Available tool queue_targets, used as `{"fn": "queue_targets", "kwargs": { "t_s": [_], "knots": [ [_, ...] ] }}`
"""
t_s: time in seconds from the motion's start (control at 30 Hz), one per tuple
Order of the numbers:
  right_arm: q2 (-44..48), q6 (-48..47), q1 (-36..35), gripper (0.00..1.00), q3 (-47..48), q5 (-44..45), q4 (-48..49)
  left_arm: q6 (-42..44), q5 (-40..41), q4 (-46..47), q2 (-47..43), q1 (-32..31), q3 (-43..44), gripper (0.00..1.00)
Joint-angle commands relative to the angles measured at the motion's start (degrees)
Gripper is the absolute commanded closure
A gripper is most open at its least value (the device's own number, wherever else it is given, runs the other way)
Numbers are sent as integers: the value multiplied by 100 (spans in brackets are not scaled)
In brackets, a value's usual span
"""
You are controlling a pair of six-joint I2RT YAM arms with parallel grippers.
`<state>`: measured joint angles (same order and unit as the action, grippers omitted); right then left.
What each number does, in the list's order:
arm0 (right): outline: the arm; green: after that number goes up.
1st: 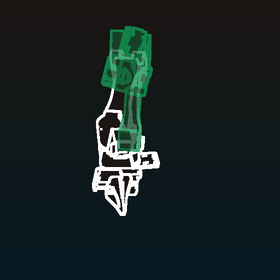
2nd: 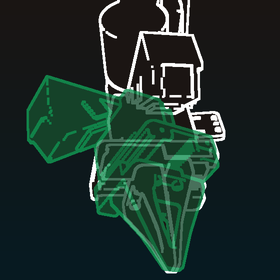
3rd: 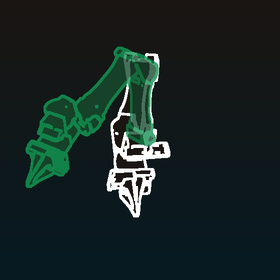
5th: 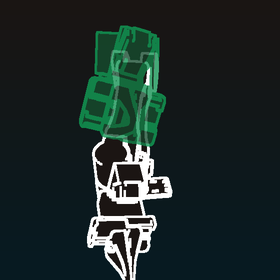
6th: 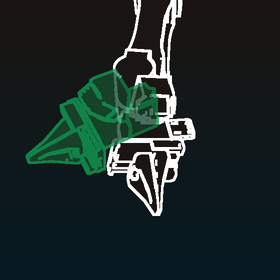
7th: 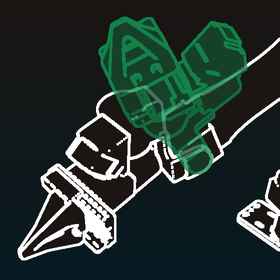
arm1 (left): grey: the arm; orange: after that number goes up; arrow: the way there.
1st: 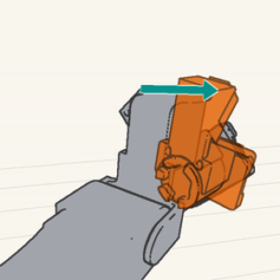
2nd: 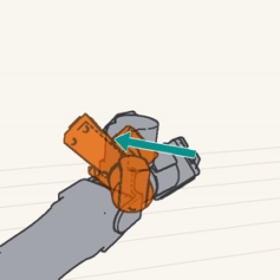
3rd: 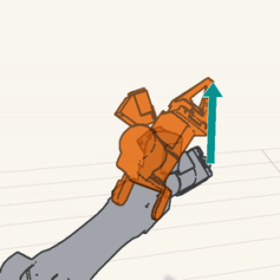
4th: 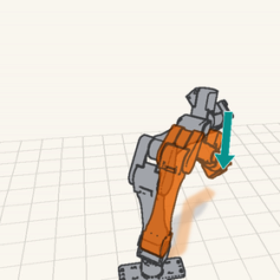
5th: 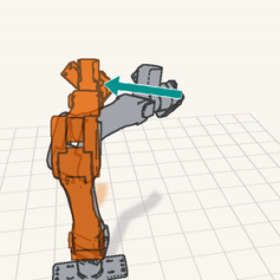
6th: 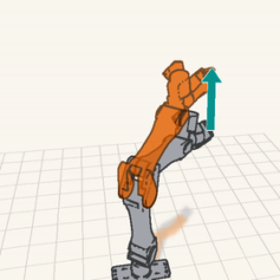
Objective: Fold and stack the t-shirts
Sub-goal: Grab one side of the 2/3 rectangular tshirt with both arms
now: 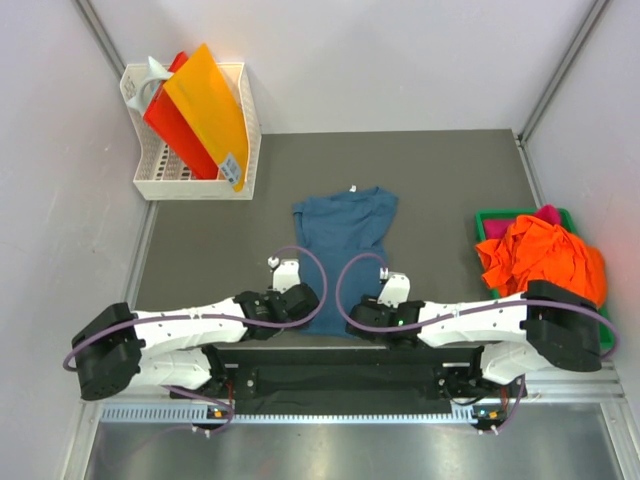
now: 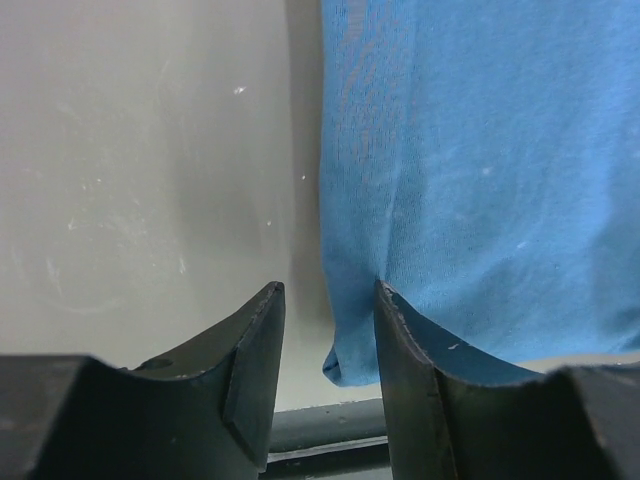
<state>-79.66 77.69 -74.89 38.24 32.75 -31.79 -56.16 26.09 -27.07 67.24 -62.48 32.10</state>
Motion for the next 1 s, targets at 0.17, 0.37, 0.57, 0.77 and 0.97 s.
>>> {"fn": "queue_targets", "kwargs": {
  "t_s": [0.17, 0.37, 0.57, 0.77, 0.97],
  "knots": [
    [38, 194, -104, 36, -220, -49, -196, -237, -253, 26, -36, -80, -28, 60],
    [-6, 246, -166, 43, -290, -172, -196, -413, -560, 88, 61, -142, -283, 74],
    [-76, 378, -333, 46, -370, -243, -179, -536, -596, 61, 113, -440, -371, 76],
    [-129, 387, -368, 80, -387, -278, -126, -677, -596, 105, 254, -581, -406, 91],
    [-85, 413, -377, 100, -414, -252, -187, -703, -543, 70, 246, -625, -397, 100]
  ]
}}
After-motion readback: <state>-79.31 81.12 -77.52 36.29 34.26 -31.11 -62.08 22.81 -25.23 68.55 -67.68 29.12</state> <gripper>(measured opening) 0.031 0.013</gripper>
